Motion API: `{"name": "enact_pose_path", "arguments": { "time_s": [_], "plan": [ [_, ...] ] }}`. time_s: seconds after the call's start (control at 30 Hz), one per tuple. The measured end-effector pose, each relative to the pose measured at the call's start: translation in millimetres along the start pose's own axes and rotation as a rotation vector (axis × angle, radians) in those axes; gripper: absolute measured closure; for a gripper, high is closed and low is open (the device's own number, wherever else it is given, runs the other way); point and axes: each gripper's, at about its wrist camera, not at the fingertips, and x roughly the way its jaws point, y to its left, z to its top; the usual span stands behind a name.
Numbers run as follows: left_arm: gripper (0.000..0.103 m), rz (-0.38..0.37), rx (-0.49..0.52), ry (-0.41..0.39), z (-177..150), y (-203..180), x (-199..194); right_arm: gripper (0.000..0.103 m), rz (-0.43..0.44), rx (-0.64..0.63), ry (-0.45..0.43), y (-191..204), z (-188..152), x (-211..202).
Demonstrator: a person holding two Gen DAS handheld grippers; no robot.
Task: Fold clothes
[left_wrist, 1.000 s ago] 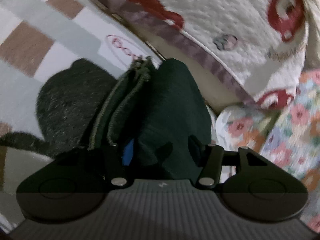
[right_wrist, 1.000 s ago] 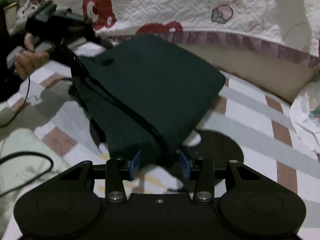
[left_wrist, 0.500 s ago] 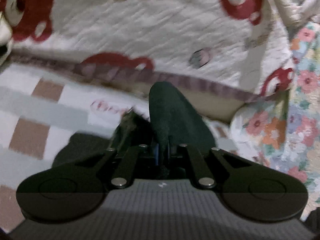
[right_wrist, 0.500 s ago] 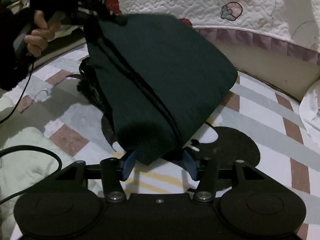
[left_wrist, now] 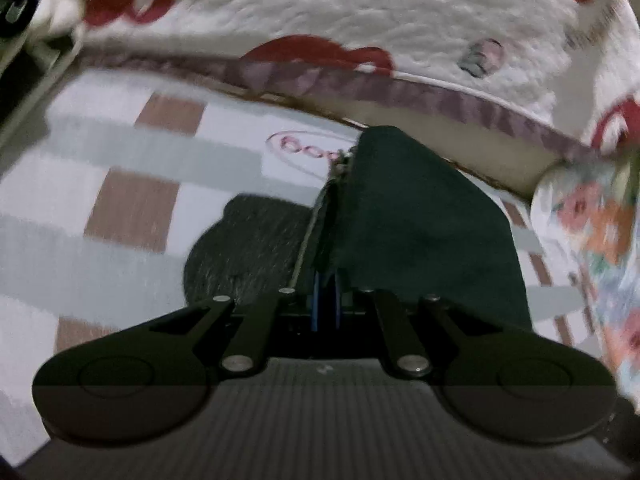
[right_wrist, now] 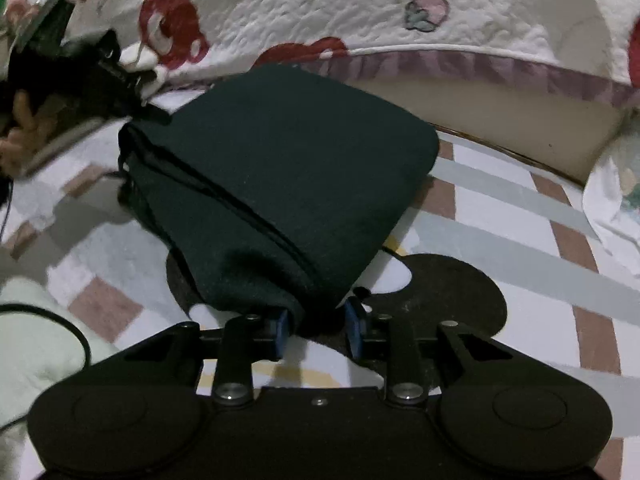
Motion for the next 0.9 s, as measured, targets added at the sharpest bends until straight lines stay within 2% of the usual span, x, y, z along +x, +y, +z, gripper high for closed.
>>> {"name": "enact_pose_path", "arguments": {
  "time_s": [0.1,0.13,0.17,0.23,0.33,0.43,0.47,0.57,0.67,0.7,0.77,0.9],
  "plan": [
    [0.097,0.110,0.061,-0.029,-1.4,-3.4,-9.3,0.073,-0.012,-0.053,0.009,4.9,-4.7,-5.0],
    [0.098,0.155,0.091,-0.040,-2.4,-5.5,-12.8,0.073,0.009,-0.026,0.019,0.7,-5.6,-6.1],
    [0.098,0.122,0.089,-0.060,-2.4,-7.4,-18.7,0.070,0.051,0.039,0.039,-8.5,-7.8,-5.8],
    [0.097,0.007,0.065,-0.105,-1.8,-10.9,-32.1,0.070,0.152,0.215,0.099,-32.9,-15.0,-2.8],
    [0.094,-0.165,0.029,-0.171,-1.0,-16.3,-52.1,0.067,0.221,0.374,0.094,-58.0,-25.0,-10.0],
    [0.090,-0.161,0.077,-0.104,-5.8,-24.7,-24.2,0.060,0.257,0.481,0.015,-78.9,-11.2,-17.9],
    [0.089,-0.161,0.068,-0.078,-6.7,-24.2,-10.2,0.053,0.266,0.517,0.005,-84.9,-5.3,-11.4],
    [0.089,-0.163,0.043,-0.062,-3.2,-17.5,20.3,0.052,0.293,0.624,-0.026,-103.1,12.3,8.2],
    [0.091,-0.204,0.024,-0.076,0.1,-7.9,30.5,0.050,0.320,0.732,-0.058,-121.2,29.9,27.8],
    [0.093,-0.196,0.025,-0.068,0.0,-6.2,33.2,0.050,0.324,0.733,-0.068,-123.0,40.2,34.6],
    [0.094,-0.161,0.038,-0.039,-2.4,-4.7,38.3,0.050,0.320,0.617,-0.087,-111.3,76.0,48.7],
    [0.095,-0.103,0.047,0.014,-7.8,-4.1,47.3,0.050,0.328,0.248,-0.034,-59.6,150.5,81.5]
  ]
}}
